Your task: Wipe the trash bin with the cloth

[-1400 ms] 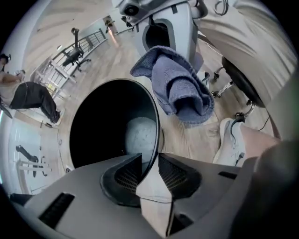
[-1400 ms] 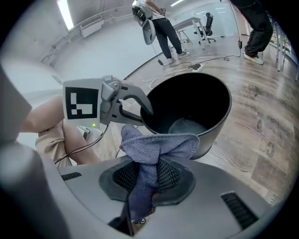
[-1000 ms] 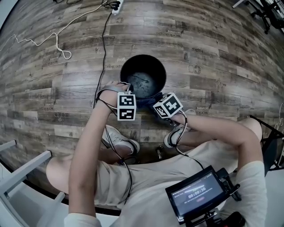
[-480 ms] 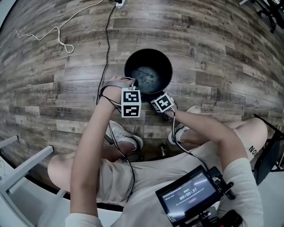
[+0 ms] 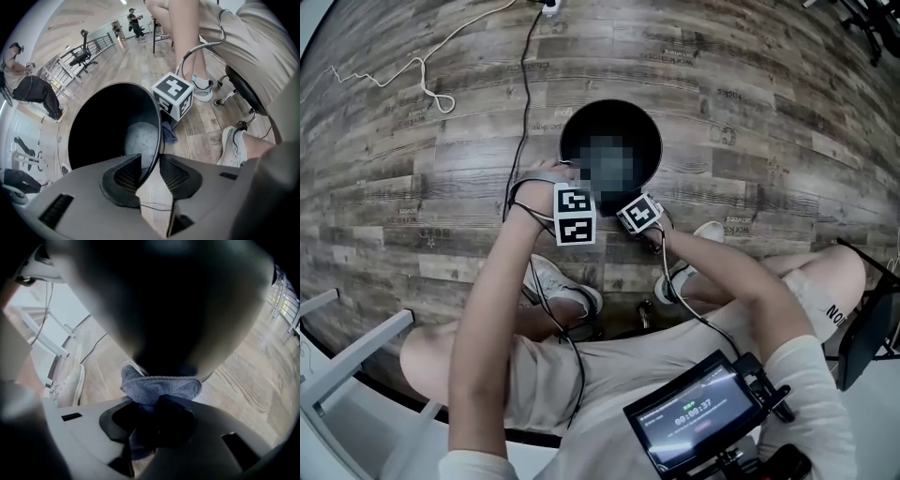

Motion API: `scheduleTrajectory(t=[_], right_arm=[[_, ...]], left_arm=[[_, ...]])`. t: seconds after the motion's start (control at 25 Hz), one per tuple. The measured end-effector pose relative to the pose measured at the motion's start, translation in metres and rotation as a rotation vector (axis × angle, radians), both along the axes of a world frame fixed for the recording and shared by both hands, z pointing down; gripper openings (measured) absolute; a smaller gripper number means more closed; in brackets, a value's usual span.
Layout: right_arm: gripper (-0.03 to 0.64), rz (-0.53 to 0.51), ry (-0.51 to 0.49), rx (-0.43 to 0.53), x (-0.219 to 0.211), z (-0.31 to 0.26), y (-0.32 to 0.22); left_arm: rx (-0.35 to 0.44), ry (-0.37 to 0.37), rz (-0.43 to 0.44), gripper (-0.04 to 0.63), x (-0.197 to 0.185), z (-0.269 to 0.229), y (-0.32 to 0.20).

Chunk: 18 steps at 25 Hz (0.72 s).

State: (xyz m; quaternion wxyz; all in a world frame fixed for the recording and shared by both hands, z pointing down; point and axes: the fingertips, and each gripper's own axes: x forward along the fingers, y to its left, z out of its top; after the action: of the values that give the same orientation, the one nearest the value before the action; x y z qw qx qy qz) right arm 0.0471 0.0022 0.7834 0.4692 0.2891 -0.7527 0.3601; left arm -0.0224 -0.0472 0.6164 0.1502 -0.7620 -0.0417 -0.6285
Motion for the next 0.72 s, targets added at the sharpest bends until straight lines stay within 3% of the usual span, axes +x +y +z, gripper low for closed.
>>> scheduleTrajectory(t=[0.28, 0.48, 0.56, 0.64, 0.72], right_arm=[[0.077, -0.137, -0.074, 0.003, 0.008, -0.073, 0.025], [0.077, -0.129, -0.134, 0.042, 0.019, -0.130, 0.021], [0.077, -0.115, -0.154, 0.055, 0.022, -0.148, 0.016], [0.077, -0.102, -0.170, 0.058, 0.023, -0.161, 0.014], [0.077, -0.092, -0.184, 0.054, 0.022, -0.173, 0.015]], left_arm=[[-0.029, -0.017, -0.164, 0.124, 0.004, 0.002, -0.004], [-0.072, -0.025, -0.331, 0.117, 0.020, -0.005, 0.008], [-0.135, 0.022, -0.389, 0.105, 0.034, -0.009, 0.016], [-0.245, 0.108, -0.420, 0.088, 0.048, -0.019, 0.027], [-0.332, 0.162, -0.383, 0.087, 0.052, -0.030, 0.037]])
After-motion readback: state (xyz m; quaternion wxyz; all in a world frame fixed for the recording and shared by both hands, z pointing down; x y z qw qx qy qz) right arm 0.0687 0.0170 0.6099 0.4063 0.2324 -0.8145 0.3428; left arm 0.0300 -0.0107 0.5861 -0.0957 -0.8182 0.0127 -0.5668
